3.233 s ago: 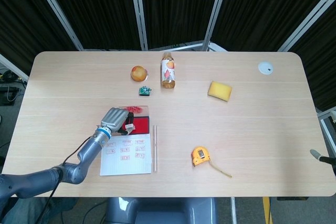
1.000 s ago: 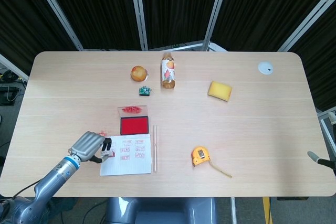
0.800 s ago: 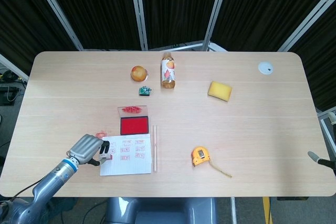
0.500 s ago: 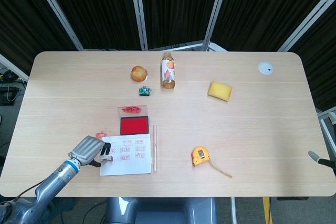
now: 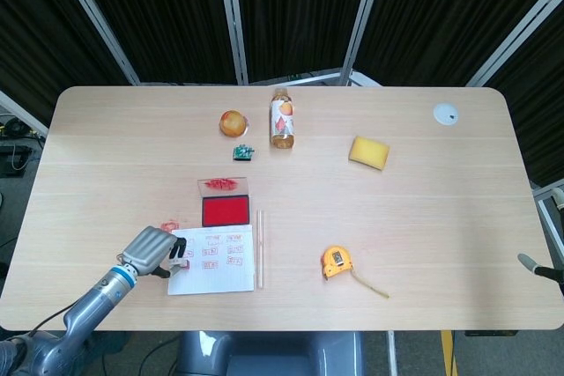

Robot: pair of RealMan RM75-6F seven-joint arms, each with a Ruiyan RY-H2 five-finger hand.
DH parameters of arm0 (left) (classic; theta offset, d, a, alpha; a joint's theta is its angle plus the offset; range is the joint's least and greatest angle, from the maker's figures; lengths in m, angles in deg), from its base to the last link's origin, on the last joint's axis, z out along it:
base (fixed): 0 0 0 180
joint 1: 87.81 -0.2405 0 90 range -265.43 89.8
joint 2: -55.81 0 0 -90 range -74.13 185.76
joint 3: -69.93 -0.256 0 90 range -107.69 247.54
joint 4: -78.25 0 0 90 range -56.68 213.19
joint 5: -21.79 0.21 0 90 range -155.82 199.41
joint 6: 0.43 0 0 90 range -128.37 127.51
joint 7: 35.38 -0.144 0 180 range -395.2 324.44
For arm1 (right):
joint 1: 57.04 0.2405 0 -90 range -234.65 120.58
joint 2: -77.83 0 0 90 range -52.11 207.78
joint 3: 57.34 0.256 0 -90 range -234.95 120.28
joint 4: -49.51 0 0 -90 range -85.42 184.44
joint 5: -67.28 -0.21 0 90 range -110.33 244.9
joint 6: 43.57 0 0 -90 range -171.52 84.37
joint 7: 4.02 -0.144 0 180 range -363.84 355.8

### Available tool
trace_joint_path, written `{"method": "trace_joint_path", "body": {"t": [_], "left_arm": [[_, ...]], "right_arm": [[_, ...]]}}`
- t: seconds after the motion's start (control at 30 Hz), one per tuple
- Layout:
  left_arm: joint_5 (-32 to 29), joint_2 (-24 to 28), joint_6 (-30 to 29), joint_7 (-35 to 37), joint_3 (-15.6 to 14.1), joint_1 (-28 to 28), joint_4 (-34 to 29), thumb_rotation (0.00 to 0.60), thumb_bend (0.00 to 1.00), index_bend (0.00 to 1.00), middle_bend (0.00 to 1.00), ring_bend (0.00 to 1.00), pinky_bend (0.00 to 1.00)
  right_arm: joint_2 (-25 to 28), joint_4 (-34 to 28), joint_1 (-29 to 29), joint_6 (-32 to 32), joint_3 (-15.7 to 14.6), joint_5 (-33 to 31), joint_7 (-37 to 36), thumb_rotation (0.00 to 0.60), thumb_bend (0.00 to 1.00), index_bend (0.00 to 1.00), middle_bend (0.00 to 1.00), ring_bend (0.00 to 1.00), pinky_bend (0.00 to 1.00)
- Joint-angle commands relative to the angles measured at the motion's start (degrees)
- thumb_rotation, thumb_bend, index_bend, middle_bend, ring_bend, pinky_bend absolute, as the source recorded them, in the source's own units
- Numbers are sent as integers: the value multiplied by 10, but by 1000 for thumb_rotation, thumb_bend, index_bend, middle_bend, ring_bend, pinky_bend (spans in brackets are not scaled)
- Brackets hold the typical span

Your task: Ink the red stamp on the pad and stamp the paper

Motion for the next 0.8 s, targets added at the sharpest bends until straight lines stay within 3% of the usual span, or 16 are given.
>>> {"method": "trace_joint_path", "body": {"t": [0.03, 0.8], "left_arm": [[-4, -4, 2, -4, 2, 1, 2, 600, 428, 588, 573, 841, 858], [-22, -33, 18, -26, 3, 2, 31, 600, 429, 588, 573, 841, 858]], "right_arm": [[0, 0, 0, 0, 0, 0, 1, 600, 0, 0, 0, 0, 0], [-3, 4, 2, -3, 1, -4, 4, 600, 0, 0, 0, 0, 0]]}}
